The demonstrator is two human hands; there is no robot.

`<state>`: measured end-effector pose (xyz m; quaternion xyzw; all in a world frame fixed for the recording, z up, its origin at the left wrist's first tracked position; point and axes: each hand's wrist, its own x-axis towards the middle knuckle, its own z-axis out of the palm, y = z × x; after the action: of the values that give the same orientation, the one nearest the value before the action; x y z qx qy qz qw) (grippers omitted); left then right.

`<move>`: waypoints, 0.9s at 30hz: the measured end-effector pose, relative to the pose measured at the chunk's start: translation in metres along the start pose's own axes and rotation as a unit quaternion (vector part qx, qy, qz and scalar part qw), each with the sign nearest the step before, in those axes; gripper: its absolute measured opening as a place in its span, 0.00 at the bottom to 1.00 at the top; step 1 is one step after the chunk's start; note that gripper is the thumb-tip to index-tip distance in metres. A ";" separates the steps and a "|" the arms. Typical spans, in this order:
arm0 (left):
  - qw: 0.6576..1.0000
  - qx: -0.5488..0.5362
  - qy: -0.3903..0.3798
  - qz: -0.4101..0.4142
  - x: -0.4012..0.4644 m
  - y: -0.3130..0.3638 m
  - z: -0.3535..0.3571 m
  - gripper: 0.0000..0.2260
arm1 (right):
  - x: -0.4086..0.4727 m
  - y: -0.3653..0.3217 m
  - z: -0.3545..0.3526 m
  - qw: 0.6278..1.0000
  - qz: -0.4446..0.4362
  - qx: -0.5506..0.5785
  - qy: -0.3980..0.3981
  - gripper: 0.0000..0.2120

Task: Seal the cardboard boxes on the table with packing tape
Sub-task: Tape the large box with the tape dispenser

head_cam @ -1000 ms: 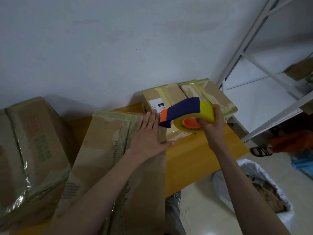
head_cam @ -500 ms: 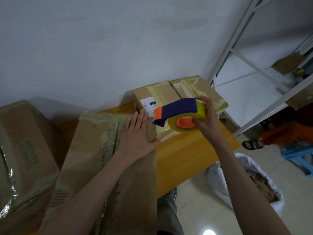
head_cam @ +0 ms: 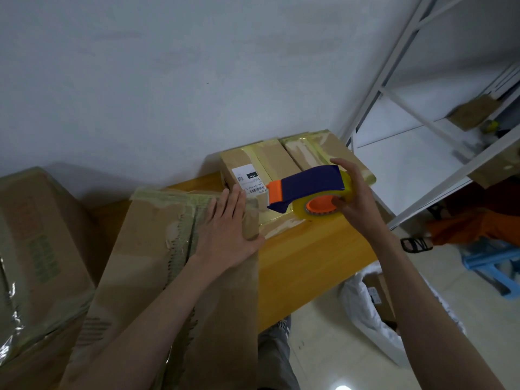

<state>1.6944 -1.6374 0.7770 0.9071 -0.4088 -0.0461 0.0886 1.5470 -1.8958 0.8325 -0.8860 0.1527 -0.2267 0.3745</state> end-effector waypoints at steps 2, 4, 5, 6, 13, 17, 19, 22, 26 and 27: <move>1.000 0.000 0.002 -0.001 0.000 0.000 0.000 0.50 | 0.001 0.001 0.001 1.000 -0.006 -0.013 0.007 0.44; 1.000 0.001 0.004 -0.001 0.001 0.001 0.001 0.50 | 0.001 0.002 0.005 0.999 -0.014 -0.038 0.024 0.43; 1.000 0.001 0.005 -0.001 0.001 0.001 0.001 0.50 | 0.001 0.001 0.007 0.998 -0.019 -0.056 0.032 0.42; 1.000 -0.001 0.007 -0.001 0.001 0.001 0.002 0.50 | 0.002 0.000 0.009 0.996 -0.022 -0.076 0.036 0.41; 1.000 0.004 0.009 -0.002 0.001 0.001 0.002 0.49 | 0.006 -0.005 0.018 0.976 -0.110 -0.185 0.018 0.34; 1.000 0.005 0.008 -0.001 0.001 0.000 0.003 0.49 | 0.006 -0.011 0.020 0.962 -0.142 -0.230 0.025 0.34; 1.000 0.004 0.008 -0.001 0.001 0.000 0.003 0.49 | 0.003 -0.015 0.020 0.955 -0.161 -0.246 0.028 0.32; 1.000 0.002 0.008 -0.001 0.002 0.001 0.004 0.49 | 0.000 -0.018 0.021 0.948 -0.176 -0.262 0.033 0.28; 1.000 0.013 0.007 -0.001 0.001 0.003 0.002 0.48 | 0.000 -0.021 0.022 0.942 -0.189 -0.276 0.040 0.23; 1.000 0.015 0.006 -0.001 0.001 0.003 0.001 0.48 | 0.001 -0.022 0.022 0.941 -0.191 -0.278 0.039 0.24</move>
<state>1.6922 -1.6401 0.7763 0.9089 -0.4082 -0.0345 0.0775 1.5615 -1.8687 0.8356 -0.9577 0.0517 -0.2774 0.0568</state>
